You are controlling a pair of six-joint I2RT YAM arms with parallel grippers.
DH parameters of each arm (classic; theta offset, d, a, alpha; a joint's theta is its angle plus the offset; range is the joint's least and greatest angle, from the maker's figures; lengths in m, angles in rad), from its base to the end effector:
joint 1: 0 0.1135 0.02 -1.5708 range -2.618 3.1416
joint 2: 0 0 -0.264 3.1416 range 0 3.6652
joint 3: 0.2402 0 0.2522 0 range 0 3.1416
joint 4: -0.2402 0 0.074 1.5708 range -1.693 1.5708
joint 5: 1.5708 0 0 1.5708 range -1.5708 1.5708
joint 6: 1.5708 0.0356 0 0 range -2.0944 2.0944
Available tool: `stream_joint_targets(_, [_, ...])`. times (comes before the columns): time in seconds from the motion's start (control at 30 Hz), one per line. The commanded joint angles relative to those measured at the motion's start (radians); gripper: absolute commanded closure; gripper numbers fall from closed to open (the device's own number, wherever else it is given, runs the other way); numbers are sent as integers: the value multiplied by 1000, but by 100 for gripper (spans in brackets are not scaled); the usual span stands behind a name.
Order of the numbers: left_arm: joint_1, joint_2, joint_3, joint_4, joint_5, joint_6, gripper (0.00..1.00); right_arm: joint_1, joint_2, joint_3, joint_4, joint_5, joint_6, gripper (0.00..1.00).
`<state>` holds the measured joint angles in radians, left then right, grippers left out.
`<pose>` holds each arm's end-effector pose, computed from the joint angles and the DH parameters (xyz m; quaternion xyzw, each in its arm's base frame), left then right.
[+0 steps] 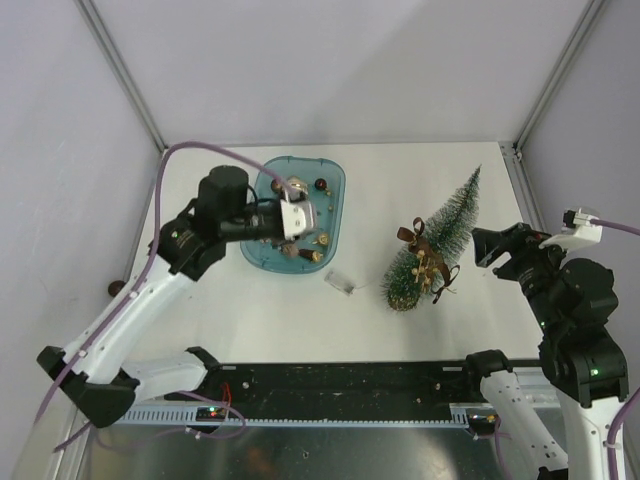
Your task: Decorate the small christmas tree
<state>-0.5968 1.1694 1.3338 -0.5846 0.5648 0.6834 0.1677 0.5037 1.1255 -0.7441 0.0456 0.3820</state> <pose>0.1909 -0.1527 0.4133 0.6029 0.5557 -0.2110 0.5322 0.0611 0.0087 0.4190 0.0951 0.7429 0.1633 0.6422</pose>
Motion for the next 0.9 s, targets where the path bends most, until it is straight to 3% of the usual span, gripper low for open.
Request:
stream_joint_targets(0.0, [-112,26,-20,-12,62,101,62,-2,-25,0,56,18,9,25])
stream_joint_targets(0.2, [-145,119,-3,-13,-105,49,61,-2,-51,0,36,34,-15,25])
stream_joint_targets(0.27, [-121,163,-10,-12,-169,13,55,-2,-64,0,34,45,-24,24])
stream_joint_targets(0.4, [36,316,53,-7,-184,-163,34,-2,-78,0,19,58,-39,22])
stream_joint_targets(0.47, [111,379,82,-6,-178,-179,30,-3,-79,0,11,59,-42,21])
stream_joint_targets(0.67, [228,501,54,-6,-232,-72,26,-2,-88,0,1,67,-45,21])
stream_joint_targets(0.87, [283,659,118,-9,-207,-197,25,-2,-89,1,-6,65,-45,21])
